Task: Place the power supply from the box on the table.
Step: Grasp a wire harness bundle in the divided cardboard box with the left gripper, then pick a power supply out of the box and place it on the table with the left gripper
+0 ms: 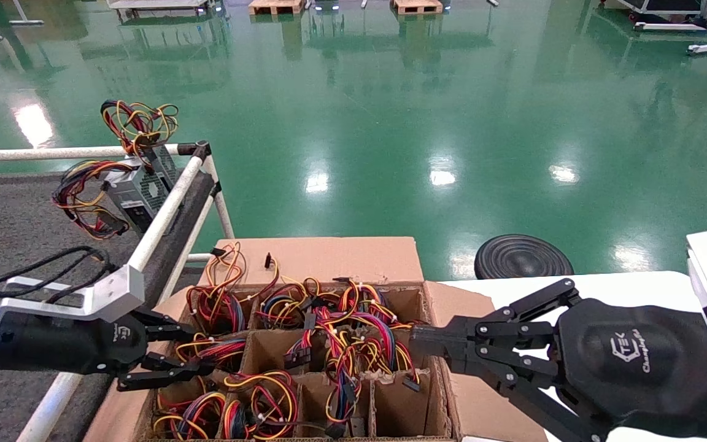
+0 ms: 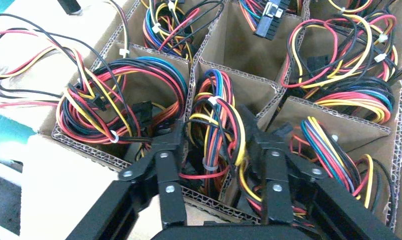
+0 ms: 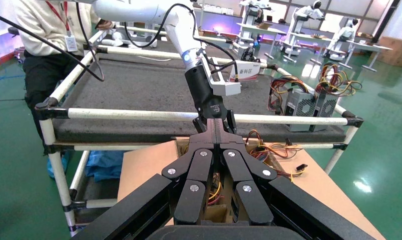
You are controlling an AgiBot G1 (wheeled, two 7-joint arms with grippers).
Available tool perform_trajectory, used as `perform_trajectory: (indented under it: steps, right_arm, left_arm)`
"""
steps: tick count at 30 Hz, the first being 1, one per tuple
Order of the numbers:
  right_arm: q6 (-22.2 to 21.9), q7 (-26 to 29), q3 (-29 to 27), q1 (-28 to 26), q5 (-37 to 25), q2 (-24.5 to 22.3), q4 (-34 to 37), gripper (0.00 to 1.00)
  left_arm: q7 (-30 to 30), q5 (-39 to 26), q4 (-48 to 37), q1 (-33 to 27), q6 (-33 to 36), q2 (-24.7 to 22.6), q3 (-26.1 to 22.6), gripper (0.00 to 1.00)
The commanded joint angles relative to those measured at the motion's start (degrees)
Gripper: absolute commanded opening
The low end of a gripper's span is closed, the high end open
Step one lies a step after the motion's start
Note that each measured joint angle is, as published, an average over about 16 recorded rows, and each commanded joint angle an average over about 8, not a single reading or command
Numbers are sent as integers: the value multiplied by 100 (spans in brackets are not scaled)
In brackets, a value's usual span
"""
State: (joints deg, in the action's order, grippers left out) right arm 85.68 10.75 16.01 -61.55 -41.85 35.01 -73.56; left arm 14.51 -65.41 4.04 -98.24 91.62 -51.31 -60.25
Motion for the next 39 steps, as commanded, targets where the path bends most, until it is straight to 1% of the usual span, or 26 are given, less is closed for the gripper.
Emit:
perform_trajectory:
  steps: [1,22,39]
  right_arm:
    - [0,0,0,0,0,0,0,0]
    - [0,0,0,0,0,0,0,0]
    - [0,0,0,0,0,0,0,0]
  left_arm:
    - [8,8,-15,4,8,-2,6,0]
    - [47,43,-90,-52,75,-18,25,0]
    - [107,146,11,-276,110,29,125,0]
